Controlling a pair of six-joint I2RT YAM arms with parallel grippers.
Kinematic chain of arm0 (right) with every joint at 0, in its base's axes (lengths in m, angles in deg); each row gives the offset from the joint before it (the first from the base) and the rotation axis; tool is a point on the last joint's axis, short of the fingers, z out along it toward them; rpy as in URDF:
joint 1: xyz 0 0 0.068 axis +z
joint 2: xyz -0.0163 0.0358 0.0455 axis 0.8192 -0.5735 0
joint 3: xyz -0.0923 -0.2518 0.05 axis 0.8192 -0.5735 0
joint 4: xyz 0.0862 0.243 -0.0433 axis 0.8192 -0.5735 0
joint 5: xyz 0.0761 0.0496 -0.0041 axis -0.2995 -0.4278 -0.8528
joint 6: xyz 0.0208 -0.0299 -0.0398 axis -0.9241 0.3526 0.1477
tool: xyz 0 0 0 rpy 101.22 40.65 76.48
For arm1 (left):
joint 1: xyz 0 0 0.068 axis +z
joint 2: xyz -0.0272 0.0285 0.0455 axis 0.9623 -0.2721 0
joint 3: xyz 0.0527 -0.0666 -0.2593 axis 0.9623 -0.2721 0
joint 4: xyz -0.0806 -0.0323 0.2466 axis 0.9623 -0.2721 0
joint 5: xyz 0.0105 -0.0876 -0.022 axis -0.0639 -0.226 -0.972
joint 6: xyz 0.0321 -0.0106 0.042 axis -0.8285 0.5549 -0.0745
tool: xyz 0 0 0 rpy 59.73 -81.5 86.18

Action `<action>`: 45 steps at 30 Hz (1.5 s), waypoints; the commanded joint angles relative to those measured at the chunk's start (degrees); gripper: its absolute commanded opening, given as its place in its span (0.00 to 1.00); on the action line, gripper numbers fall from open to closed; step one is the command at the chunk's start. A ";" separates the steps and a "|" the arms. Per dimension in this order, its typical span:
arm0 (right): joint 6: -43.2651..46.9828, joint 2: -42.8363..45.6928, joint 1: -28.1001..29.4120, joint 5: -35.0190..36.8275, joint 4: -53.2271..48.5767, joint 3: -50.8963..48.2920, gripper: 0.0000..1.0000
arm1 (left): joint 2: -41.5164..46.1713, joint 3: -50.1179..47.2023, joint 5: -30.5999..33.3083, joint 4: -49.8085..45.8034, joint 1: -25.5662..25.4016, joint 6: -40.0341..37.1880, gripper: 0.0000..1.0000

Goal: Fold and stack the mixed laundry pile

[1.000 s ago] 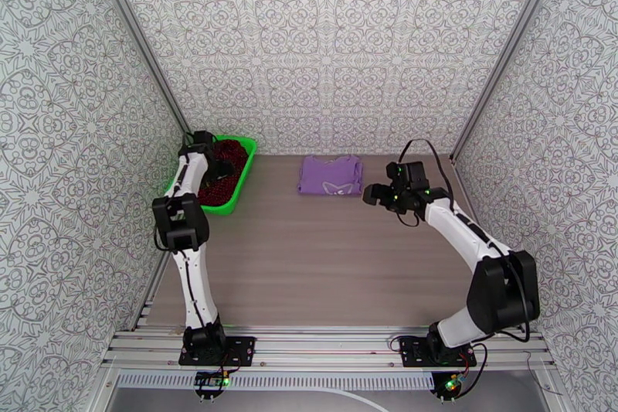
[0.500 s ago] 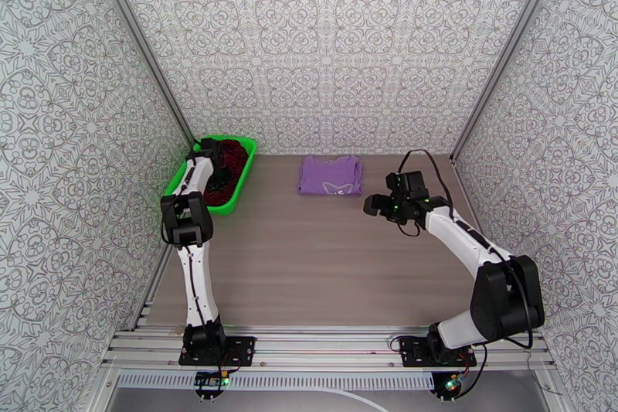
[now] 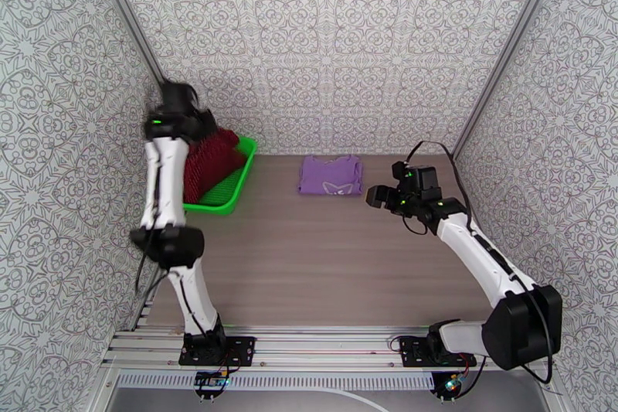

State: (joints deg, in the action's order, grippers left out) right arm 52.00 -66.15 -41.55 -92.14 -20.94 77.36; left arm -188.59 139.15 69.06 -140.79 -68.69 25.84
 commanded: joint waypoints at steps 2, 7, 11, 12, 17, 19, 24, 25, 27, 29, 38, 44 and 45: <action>-1.17 2.45 0.42 -1.21 0.65 0.58 0.85 | 4.82 0.34 -6.36 -5.91 -2.47 0.08 0.00; -1.25 5.01 0.43 -0.81 0.47 -0.18 0.85 | 9.24 0.42 -10.32 -6.58 -7.73 0.69 0.00; -1.52 6.86 0.43 -0.86 0.56 -1.57 0.85 | 11.08 0.66 -12.24 -6.67 -13.24 1.12 0.00; -1.60 7.34 0.37 -0.86 0.64 -2.09 0.85 | 11.34 0.60 -13.23 -6.61 -14.70 1.39 0.00; -1.39 9.59 0.43 -0.86 0.44 -4.48 0.85 | 11.37 0.10 -11.32 -6.16 -22.50 1.91 0.00; -1.10 10.30 0.43 -0.62 0.13 -5.20 0.85 | 11.37 -0.90 -10.03 -5.36 -24.99 2.35 0.00; -0.24 12.23 0.43 1.01 -0.98 -6.97 0.85 | 10.92 -3.36 -9.86 -2.09 -31.61 3.73 0.00; -0.05 12.51 0.43 1.43 -1.17 -7.13 0.85 | 10.44 -3.19 -9.95 -1.80 -32.74 3.85 0.00; 0.15 13.13 0.43 2.41 -1.66 -7.41 0.85 | 9.10 -2.43 -10.35 -1.67 -35.29 3.96 0.00; 0.30 13.70 0.43 3.28 -1.90 -7.58 0.85 | 8.07 -1.83 -10.26 -2.63 -37.30 3.85 0.00; 2.07 13.81 0.34 4.68 -3.17 -8.67 0.85 | 21.95 -47.58 -2.60 11.93 -47.78 9.93 0.00; 2.99 11.96 0.35 4.34 -3.65 -9.00 0.85 | 29.47 -82.14 -3.97 31.56 -52.44 24.39 0.00; 3.33 11.51 0.35 4.25 -3.78 -8.72 0.85 | 29.81 -84.87 -4.07 33.07 -53.25 25.85 0.00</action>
State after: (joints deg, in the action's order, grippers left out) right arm 53.82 -53.72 -41.55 -88.62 -23.32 69.36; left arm -161.34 61.54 64.86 -120.31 -119.97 42.82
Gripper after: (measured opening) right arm 0.850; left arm 0.036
